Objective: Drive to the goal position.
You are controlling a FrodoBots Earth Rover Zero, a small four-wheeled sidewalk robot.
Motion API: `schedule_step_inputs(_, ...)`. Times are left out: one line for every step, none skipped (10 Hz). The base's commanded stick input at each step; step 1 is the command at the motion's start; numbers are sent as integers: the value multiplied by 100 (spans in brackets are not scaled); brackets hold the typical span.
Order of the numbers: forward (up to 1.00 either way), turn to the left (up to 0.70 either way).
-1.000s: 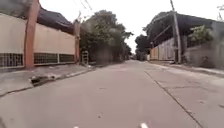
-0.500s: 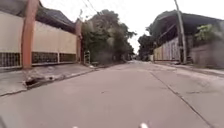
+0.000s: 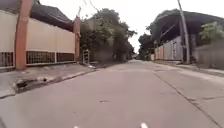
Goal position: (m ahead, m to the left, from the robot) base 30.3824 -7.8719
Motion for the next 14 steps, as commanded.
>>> schedule_step_inputs(70,24)
schedule_step_inputs(70,35)
schedule_step_inputs(70,35)
schedule_step_inputs(70,8)
schedule_step_inputs(70,4)
schedule_step_inputs(70,2)
schedule_step_inputs(70,2)
schedule_step_inputs(70,1)
schedule_step_inputs(70,0)
schedule_step_inputs(70,0)
schedule_step_inputs(70,0)
schedule_step_inputs(70,0)
schedule_step_inputs(70,0)
schedule_step_inputs(70,0)
